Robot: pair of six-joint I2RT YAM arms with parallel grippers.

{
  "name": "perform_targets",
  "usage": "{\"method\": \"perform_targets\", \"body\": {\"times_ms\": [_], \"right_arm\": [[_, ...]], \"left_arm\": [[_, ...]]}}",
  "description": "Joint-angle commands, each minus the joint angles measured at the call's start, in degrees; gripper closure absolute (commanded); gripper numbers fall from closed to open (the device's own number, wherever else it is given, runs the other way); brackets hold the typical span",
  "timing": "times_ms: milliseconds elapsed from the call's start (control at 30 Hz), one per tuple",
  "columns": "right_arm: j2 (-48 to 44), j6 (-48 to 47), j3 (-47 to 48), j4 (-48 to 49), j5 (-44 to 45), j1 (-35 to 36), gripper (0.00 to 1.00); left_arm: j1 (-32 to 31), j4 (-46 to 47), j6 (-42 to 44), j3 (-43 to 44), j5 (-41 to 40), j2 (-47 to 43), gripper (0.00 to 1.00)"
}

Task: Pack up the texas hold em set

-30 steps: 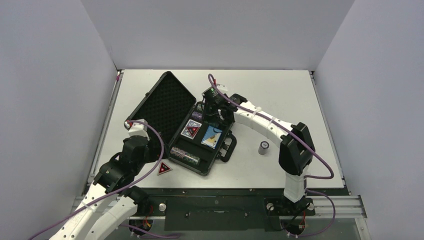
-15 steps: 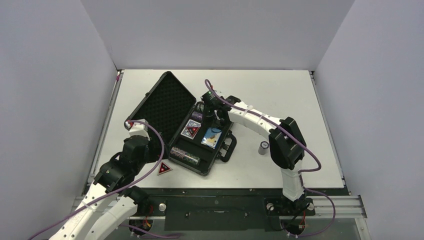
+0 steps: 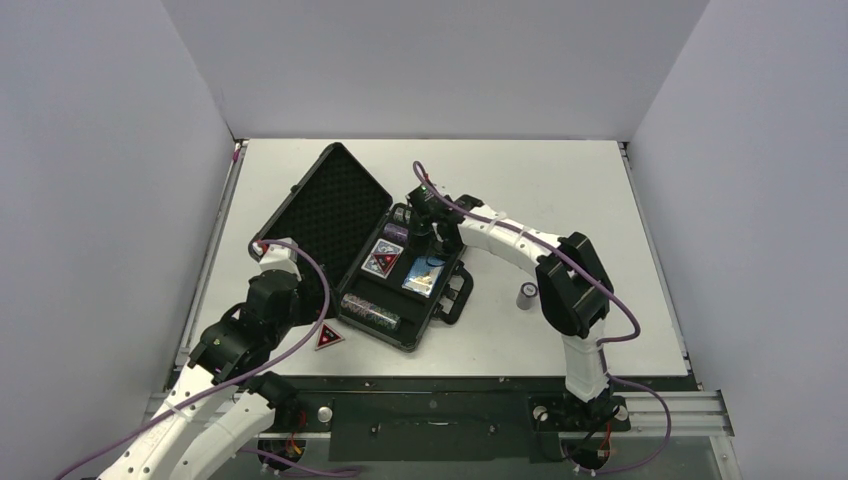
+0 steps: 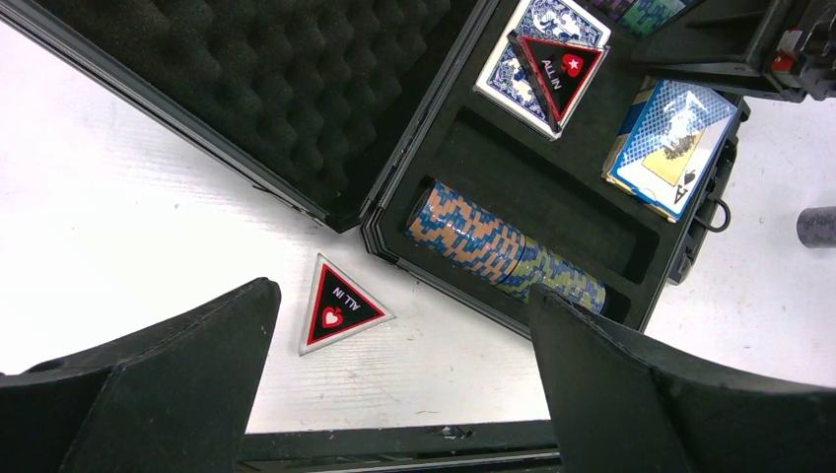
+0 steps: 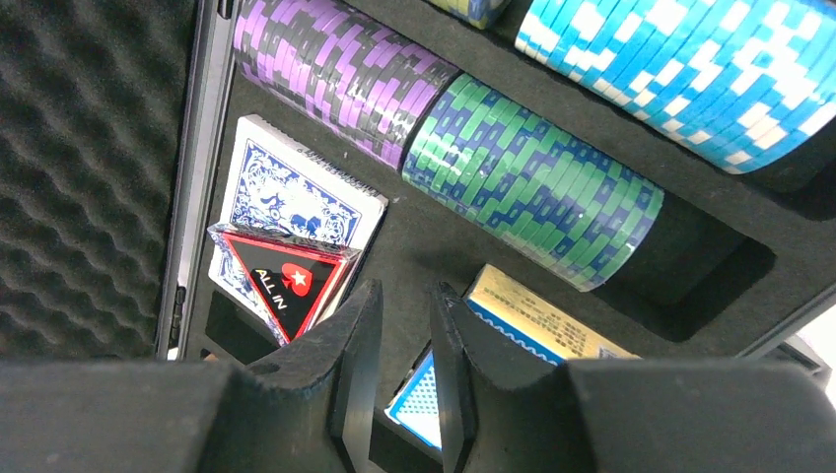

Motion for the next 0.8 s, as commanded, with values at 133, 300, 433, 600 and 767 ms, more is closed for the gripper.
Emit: {"method": "perform_targets", "body": {"times_ms": [133, 300, 433, 600, 767], "right_arm": [[-0.7, -2.4, -4.2, -1.2, 1.1, -0.4, 0.78], [-2.3, -3.2, -6.5, -1.0, 1.5, -1.0, 0.78], [-3.8, -4.2, -8.2, -0.7, 1.9, -1.7, 0.78], [-6.9, -6.2, -8.5, -1.2, 2.7, -2.1, 0.78], [-9.3, -8.3, -5.9, -3.0, 4.1, -2.6, 0.72]], "left_arm": [[0.4, 2.4, 0.3, 0.7, 0.6, 0.2, 0.04], [0.4, 2.5, 0.3, 0.7, 0.6, 0.2, 0.04], [0.4, 2.4, 0.3, 0.7, 0.6, 0.2, 0.04], [0.4, 2.5, 0.3, 0.6, 0.6, 0.3, 0.04], [0.4, 2.5, 0.3, 0.6, 0.8, 0.4, 0.04]]}}
